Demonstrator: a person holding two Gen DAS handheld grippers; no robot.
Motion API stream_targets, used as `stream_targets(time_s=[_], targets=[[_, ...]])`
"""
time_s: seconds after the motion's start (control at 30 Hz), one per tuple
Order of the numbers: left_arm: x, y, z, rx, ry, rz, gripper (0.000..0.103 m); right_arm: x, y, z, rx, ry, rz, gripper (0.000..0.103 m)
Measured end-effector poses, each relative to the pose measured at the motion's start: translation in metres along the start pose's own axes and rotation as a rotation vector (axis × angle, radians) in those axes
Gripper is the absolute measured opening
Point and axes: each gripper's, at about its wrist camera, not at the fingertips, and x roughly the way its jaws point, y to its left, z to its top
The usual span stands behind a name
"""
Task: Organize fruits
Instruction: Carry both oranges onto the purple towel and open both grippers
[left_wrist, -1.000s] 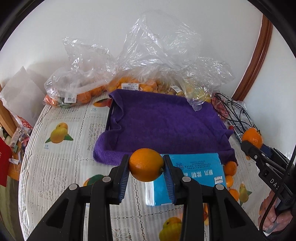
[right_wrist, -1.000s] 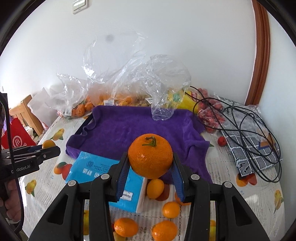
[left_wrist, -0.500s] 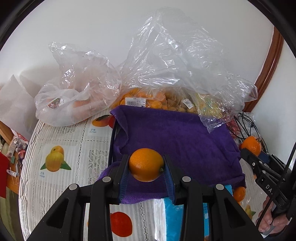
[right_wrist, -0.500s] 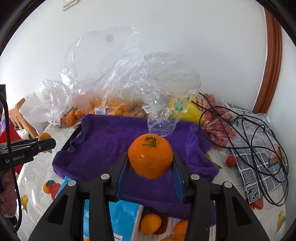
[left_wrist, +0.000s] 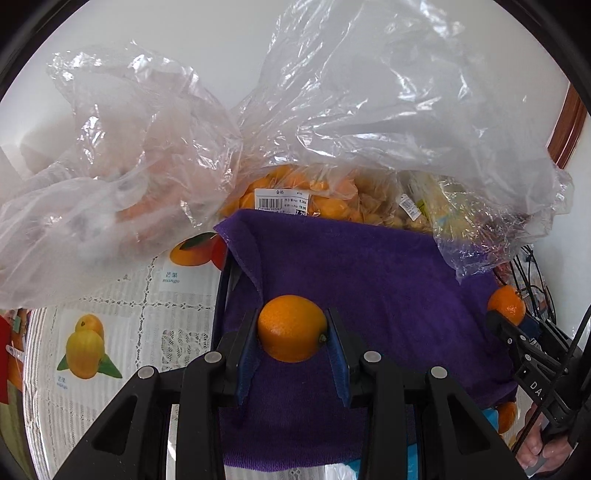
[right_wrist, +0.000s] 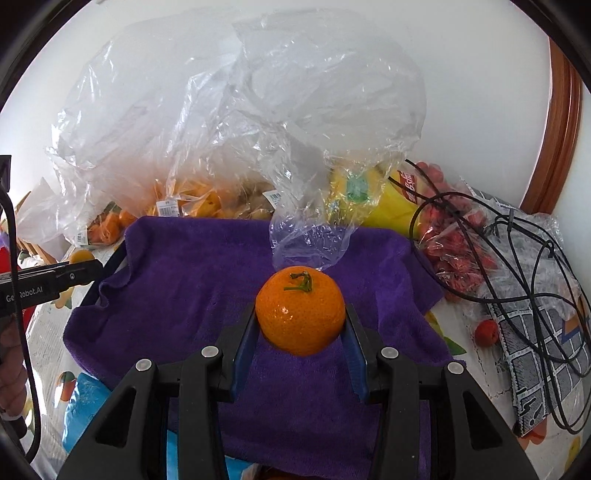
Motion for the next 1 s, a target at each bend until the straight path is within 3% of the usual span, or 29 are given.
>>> stream_targets(time_s=[0.33,0.73,0.9,1.0], targets=[[0.043,-0.009,-0.001,0.019,0.071,0.005,0.034,0.029,-0.018,-0.009,0.047,0.085,0.010,0.044],[0.066,-0.014,-0.005,0.026,0.122,0.002,0.034,0.036,-0.022,-0.010,0.072,0.108,0.036,0.046],[0.049,-0.015,-0.012,0.022,0.100,0.024,0.039,0.016,-0.024,-0.004,0.089,0.058,0.056,0.058],[0.033,-0.018,-0.016,0.020,0.083,0.033,0.051,-0.004,-0.025,-0.002,0.099,0.028,0.047,0.068]])
